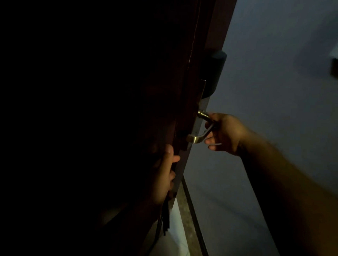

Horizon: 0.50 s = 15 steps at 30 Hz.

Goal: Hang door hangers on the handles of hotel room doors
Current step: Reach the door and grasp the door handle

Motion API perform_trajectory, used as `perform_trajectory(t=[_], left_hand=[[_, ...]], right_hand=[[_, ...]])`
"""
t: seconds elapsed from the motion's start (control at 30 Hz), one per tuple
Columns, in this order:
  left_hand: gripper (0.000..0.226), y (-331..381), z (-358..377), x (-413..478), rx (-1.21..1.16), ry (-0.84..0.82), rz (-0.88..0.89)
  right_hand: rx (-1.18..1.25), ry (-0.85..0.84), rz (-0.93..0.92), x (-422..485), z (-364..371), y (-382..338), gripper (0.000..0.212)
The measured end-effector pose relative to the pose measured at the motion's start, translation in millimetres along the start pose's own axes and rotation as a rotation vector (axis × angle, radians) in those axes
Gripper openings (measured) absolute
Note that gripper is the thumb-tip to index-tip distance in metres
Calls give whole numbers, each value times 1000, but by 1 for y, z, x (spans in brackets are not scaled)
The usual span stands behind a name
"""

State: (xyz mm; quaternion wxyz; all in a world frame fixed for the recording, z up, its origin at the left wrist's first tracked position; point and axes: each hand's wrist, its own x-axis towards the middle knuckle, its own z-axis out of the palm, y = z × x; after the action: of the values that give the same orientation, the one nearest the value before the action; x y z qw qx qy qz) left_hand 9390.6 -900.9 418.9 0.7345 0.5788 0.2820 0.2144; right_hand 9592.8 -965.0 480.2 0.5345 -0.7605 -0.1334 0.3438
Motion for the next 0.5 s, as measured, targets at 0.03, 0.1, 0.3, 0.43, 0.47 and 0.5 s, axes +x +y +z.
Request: perform_trajectory(t=[0.03,0.1,0.3,0.43,0.47,0.5], left_hand=[[93,-3,-9,14,-6,25,-8],[80,4,-25,35,29,82,-34],[66,42,-55,97,49,286,-34],[49,59,-84,136,30,456,5],[52,64,-93,145,43,497,8],[54,69,-102,153,50,548,10]], right_hand=[[-9,-32,2,12,10,-9,39],[-42,-97,-11,38,30,-26,39],[-32,-361,-60,111,102,-63,38],[-68,-460,-130,149,156,-86,35],[-84,-473,-155,159,171,-91,35],[-94,-503,-183,170,186,-95,34]])
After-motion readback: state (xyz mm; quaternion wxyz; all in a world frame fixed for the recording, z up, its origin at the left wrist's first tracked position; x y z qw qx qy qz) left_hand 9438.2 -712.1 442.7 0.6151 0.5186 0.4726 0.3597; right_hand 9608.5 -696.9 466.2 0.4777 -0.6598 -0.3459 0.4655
